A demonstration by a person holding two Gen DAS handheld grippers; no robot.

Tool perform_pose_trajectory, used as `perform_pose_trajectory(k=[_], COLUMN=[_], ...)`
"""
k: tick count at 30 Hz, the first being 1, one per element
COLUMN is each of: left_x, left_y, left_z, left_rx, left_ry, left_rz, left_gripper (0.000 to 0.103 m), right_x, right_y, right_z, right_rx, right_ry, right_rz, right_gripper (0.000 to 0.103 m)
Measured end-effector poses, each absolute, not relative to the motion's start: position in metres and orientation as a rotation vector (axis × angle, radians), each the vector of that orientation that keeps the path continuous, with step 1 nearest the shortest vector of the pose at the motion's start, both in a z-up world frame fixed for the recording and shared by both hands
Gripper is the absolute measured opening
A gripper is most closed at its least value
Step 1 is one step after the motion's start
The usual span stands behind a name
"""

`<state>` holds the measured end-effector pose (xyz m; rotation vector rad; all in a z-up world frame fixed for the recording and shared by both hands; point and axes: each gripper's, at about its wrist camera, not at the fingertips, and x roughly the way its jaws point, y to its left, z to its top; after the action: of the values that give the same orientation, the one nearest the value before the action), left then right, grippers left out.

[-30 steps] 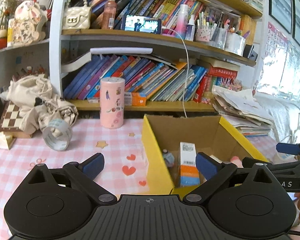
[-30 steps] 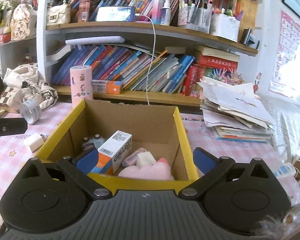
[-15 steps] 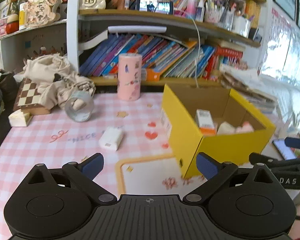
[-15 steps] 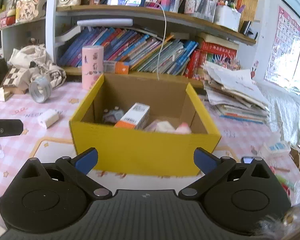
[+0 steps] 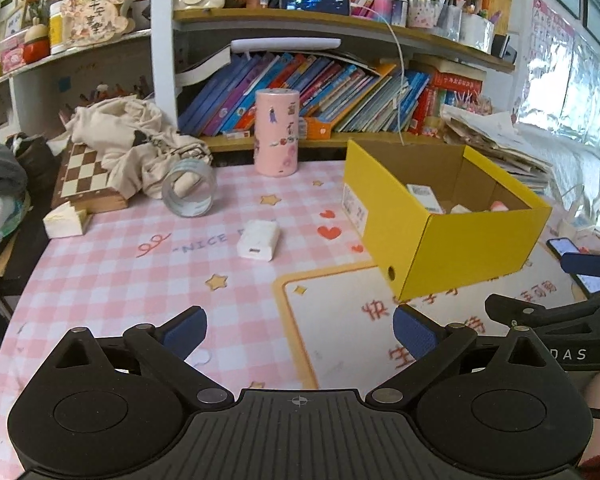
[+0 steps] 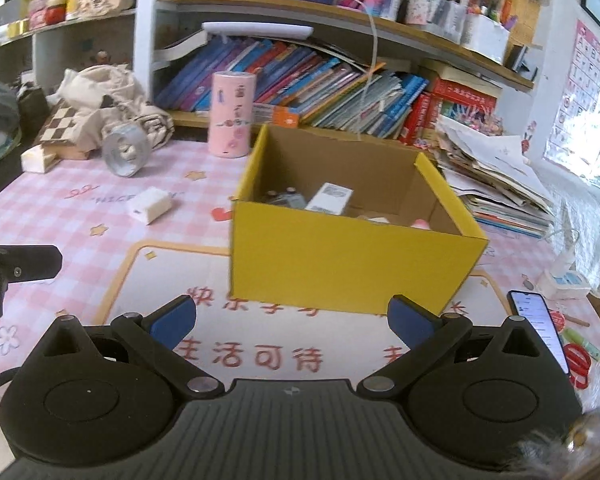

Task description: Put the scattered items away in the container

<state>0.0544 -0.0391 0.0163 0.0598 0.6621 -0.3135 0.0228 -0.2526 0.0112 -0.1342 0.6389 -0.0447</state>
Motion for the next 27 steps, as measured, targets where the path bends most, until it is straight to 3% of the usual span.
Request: perform_pose_trajectory(k=[27], left_x=[0.041], left_y=[0.019], left_z=[0.006], left_rx=[0.02], left_ry=[0.701], left_rz=[-0.254], left_gripper=[0.103], right_x=[0.016], right_y=[-0.187], right_z=[0.006], right_rx=[-0.194], right_ry=[0.678], right_rz=[0.05], right_gripper=[0.103])
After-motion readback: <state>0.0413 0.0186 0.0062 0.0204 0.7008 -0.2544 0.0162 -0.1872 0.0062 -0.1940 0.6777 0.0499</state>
